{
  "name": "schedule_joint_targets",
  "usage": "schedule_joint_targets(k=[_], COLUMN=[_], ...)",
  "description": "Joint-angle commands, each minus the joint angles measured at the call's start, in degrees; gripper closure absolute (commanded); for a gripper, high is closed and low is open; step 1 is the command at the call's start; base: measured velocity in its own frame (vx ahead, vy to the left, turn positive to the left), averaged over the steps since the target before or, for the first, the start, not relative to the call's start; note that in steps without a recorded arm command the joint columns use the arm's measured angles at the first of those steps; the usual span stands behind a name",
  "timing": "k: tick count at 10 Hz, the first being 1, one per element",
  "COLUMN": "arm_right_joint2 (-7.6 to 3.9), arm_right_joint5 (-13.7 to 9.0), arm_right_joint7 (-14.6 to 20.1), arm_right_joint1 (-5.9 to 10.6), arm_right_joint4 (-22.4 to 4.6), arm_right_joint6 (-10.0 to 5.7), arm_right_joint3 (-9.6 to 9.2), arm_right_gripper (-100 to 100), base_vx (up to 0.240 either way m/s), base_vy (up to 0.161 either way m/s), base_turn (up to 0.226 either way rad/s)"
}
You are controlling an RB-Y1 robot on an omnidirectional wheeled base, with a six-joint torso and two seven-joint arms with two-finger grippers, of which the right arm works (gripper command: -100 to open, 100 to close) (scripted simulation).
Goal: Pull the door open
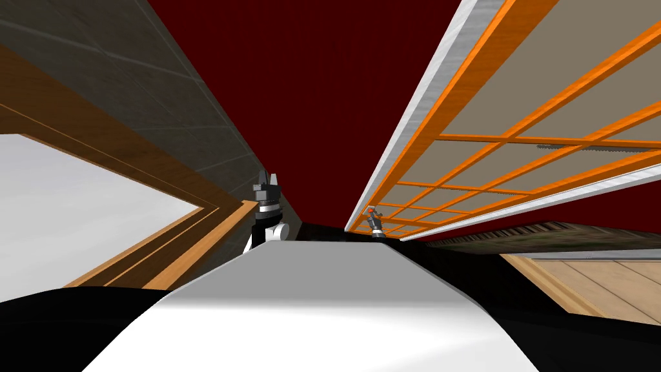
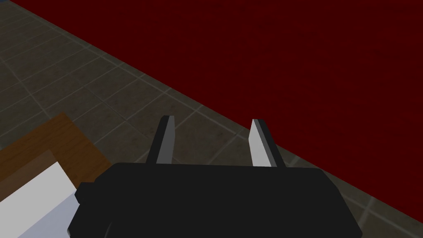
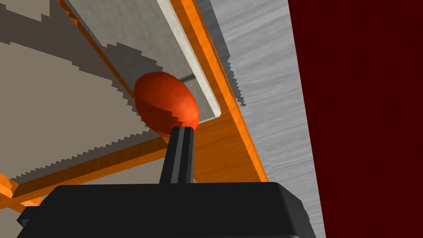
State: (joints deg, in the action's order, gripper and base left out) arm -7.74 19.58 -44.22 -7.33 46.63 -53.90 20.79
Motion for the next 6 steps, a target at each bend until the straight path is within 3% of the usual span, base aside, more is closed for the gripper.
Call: schedule_joint_targets(k=[1, 5, 6], arm_right_joint2=[-0.10, -0.31, -0.48], arm_right_joint5=[0.8, 2.5, 3.9], arm_right_joint7=[-1.6, -5.1, -7.8], arm_right_joint1=[-0.87, -2.72, -4.21], arm_right_joint4=[0.2, 0.7, 1.1], arm_right_joint6=[-0.69, -2.15, -3.33], arm_right_joint3=[0.41, 1.28, 1.99], arm_right_gripper=[-100, -100, -100], base_vx=[-0.028, -0.030, -0.036], base_vy=[0.013, 0.021, 0.024], base_turn=[-0.020, -0.028, -0.045])
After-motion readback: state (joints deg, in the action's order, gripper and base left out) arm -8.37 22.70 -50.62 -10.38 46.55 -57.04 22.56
